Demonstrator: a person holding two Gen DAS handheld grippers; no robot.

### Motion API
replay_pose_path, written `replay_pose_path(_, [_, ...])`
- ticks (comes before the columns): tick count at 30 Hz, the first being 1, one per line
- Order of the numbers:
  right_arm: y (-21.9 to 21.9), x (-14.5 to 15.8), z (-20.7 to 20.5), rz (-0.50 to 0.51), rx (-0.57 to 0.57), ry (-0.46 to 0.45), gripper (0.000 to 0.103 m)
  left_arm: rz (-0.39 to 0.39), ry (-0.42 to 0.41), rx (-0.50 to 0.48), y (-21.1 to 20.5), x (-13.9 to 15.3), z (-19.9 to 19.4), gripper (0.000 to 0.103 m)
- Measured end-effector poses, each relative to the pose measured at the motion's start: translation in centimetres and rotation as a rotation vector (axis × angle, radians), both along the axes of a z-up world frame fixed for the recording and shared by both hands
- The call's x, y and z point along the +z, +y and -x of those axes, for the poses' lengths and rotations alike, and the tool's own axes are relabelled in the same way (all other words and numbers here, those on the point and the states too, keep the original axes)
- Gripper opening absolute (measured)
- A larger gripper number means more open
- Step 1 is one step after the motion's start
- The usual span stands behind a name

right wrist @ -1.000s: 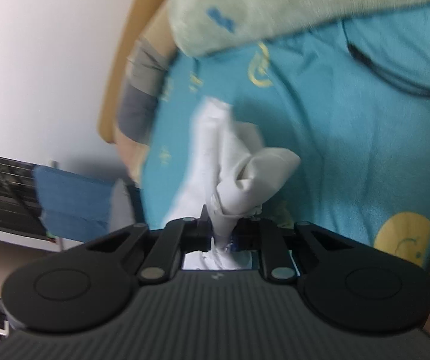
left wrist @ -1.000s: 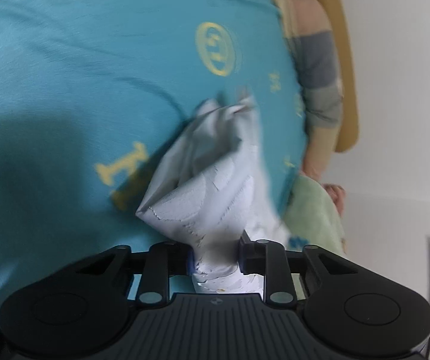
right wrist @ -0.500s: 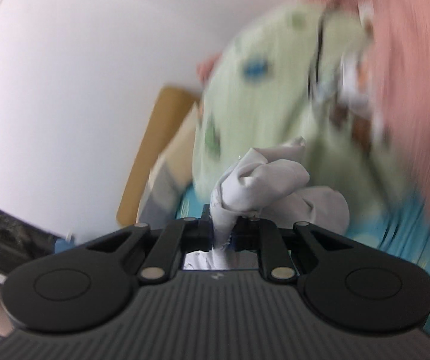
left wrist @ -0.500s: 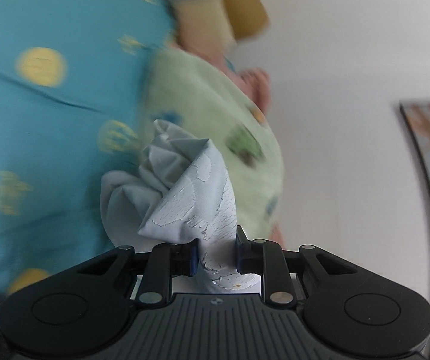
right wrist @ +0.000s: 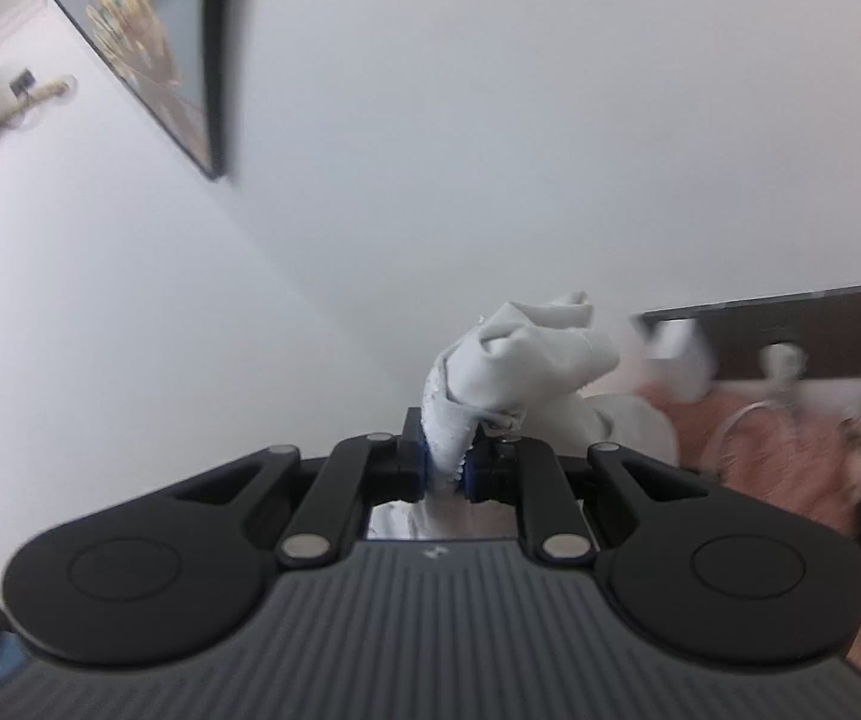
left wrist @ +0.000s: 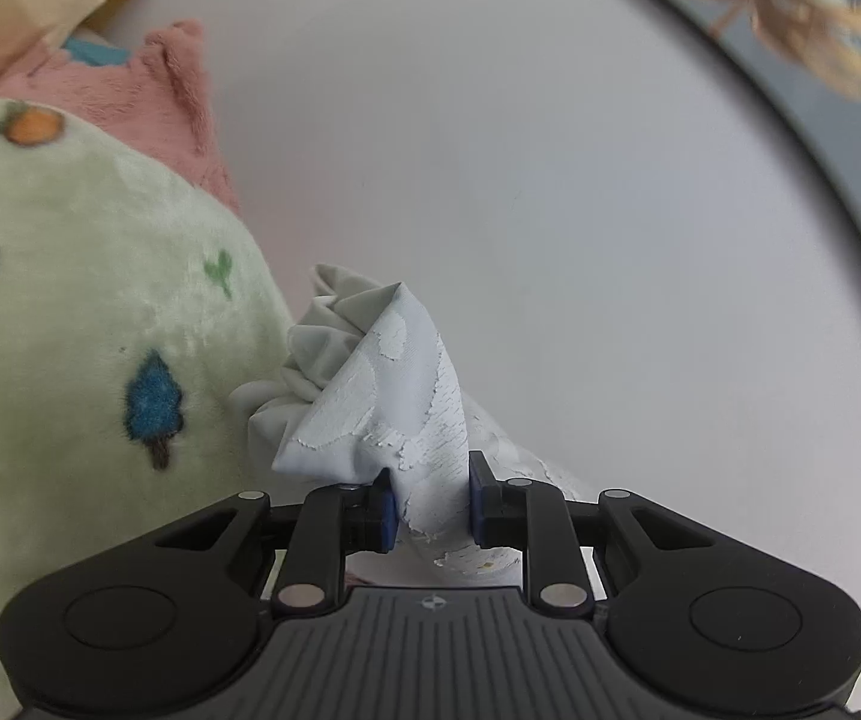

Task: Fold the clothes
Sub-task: 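Carry the folded T-shirt with both grippers onto the pink blanket by the wall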

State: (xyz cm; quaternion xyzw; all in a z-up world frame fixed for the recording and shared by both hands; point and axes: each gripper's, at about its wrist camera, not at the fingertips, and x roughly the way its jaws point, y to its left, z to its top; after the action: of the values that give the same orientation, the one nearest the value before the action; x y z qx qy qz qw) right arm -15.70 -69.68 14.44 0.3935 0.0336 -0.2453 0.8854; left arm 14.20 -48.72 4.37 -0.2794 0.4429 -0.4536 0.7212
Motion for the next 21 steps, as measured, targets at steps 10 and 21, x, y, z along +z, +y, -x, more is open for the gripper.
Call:
replay_pose_path(10, [4.1,-12.5,5.3,-0.124,-0.012,0.132,0.014,-0.17,-0.214,-0.134,3.4,-9.0,4.9,0.022])
replay_pose_path(21, [7.8,-10.5,7.8,-0.164,0.003,0.29,0.02,-0.272,-0.3,-0.153,8.6,-6.1,8.1,0.06])
